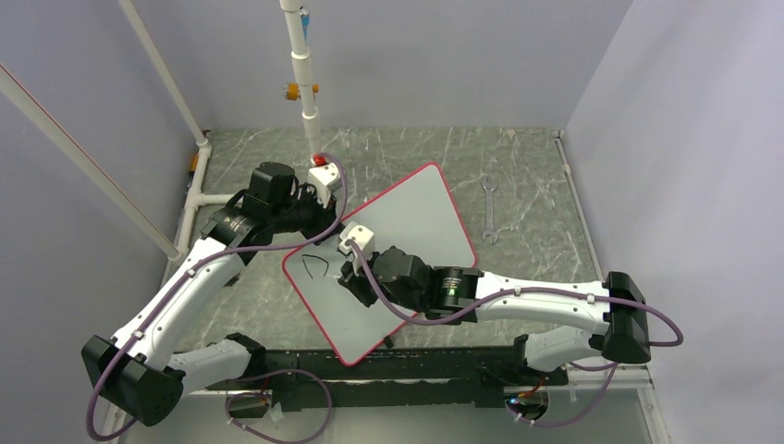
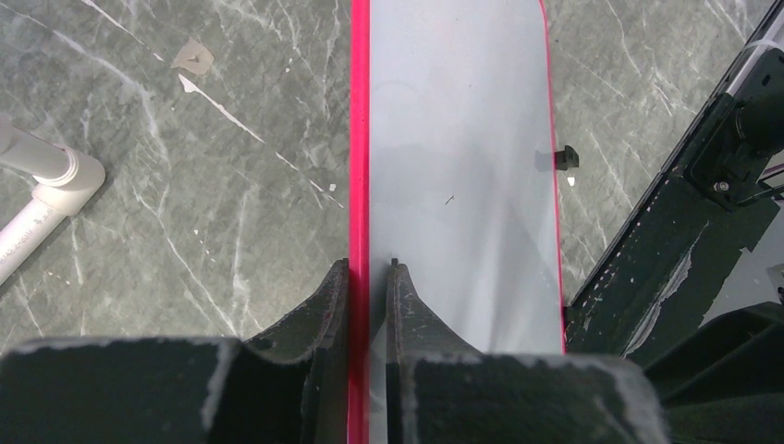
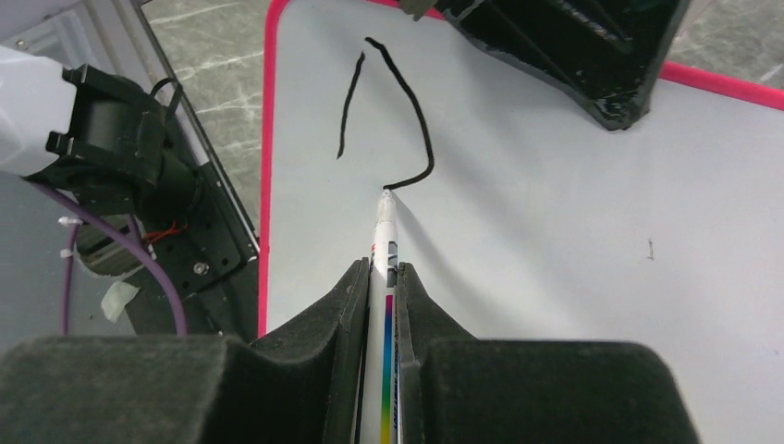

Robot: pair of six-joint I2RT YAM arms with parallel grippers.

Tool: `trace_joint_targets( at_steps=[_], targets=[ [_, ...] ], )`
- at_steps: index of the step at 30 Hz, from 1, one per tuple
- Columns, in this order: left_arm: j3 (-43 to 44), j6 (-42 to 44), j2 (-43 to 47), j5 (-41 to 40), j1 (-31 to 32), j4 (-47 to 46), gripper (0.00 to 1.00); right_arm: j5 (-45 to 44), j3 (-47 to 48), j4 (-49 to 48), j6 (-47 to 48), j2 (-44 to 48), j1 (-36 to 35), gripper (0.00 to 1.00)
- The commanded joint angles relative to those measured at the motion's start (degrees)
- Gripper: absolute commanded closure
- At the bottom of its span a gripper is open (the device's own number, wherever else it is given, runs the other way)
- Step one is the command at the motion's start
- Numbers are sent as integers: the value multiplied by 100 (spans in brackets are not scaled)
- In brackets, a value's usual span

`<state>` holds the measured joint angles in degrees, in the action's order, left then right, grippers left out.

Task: Write a sentence on the whiteboard

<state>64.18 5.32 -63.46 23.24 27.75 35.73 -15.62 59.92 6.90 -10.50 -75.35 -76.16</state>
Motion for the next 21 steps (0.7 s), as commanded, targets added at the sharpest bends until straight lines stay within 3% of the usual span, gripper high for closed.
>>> trace_joint_targets(
  at_steps=[1,21],
  targets=[
    [-27,275,116,-259,55,22,100,375,83,-94,107,-84,6,100],
    [-24,277,141,-268,55,31,100,76,761,-101,250,-562,-27,100]
  ],
)
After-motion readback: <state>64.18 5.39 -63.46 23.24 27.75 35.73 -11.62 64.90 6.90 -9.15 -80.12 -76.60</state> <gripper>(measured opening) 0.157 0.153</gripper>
